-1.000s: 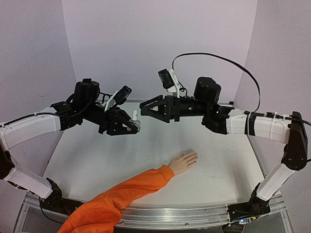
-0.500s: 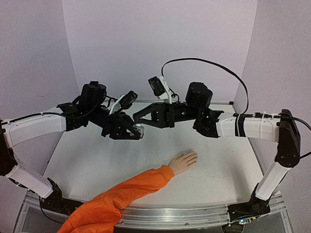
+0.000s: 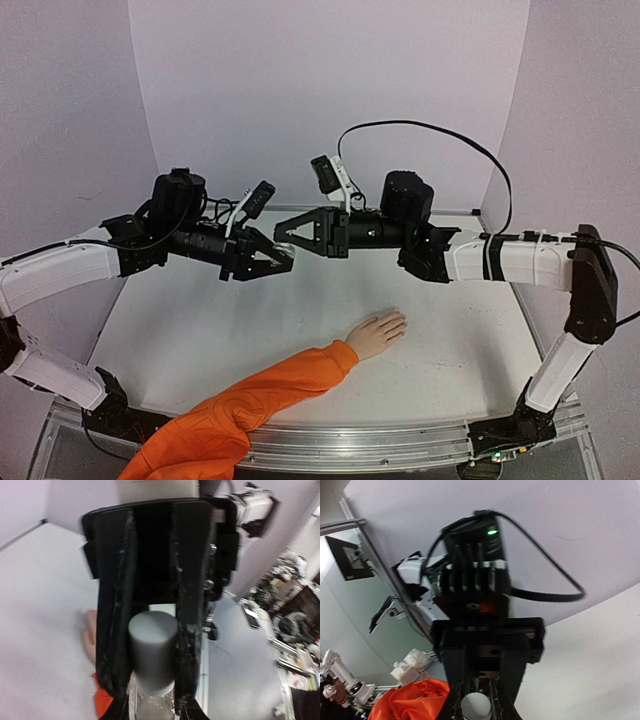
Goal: Paint the nails
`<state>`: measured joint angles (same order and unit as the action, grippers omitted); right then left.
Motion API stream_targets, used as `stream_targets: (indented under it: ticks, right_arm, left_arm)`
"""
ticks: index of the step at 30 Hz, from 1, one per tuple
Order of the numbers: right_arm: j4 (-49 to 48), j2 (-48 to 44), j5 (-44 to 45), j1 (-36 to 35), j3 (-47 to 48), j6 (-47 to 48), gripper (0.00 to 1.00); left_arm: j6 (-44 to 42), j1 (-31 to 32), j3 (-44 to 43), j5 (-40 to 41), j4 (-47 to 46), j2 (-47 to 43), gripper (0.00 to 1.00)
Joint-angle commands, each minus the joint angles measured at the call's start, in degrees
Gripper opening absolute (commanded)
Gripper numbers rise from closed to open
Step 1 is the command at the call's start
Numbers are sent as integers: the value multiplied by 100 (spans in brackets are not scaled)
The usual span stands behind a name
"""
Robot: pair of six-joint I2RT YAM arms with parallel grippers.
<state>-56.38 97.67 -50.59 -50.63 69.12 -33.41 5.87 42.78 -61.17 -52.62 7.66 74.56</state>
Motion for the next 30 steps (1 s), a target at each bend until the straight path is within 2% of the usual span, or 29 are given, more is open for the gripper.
stream_targets:
  ticks: [1,2,3,4,5,7,9,13,16,19,23,26,28,30]
  right_arm:
    - [1503,-290,2055,-218,153,650,0]
    - [2041,-275,3064,-320,295,783,0]
    - [2623,-229,4445,-489,490,761,0]
    - [3155,-145,5973,-648,670,571,0]
    - [3576,-43,6758,-765,835,306,0]
    - [3998,89,7587,-1025,1060,-34,0]
    - [4035,215,7780,-1279,1286,-112,0]
    - [3992,330,7291,-1309,1547,-50,0]
    - [3816,188,6513,-1141,1560,213,0]
    - [3343,-165,5320,-749,1201,396,33]
    - [2591,-651,3105,-22,472,633,65]
    - [2287,-848,1723,246,136,994,79]
    - [2187,-864,969,321,38,1195,80]
    - [2092,-847,423,328,35,1263,81]
  left_arm:
    - [-197,-20,69,5134,-85,-438,0]
    - [-140,14,29,6365,17,-396,0]
    - [-108,48,-56,6938,143,-324,0]
    - [-137,70,-179,7216,242,-235,0]
    - [-166,117,-265,7358,308,-136,0]
    - [-201,217,-423,7320,326,37,0]
    - [-267,337,-542,7132,324,188,0]
    - [-354,375,-624,6639,315,361,0]
    - [-510,375,-551,6167,311,366,0]
    - [-731,375,-394,5606,311,231,0]
    - [-1000,308,-147,4342,279,-47,0]
    - [-1317,211,82,2768,171,-315,0]
    - [-1532,197,157,1595,157,-451,0]
    - [-1551,195,126,779,161,-481,0]
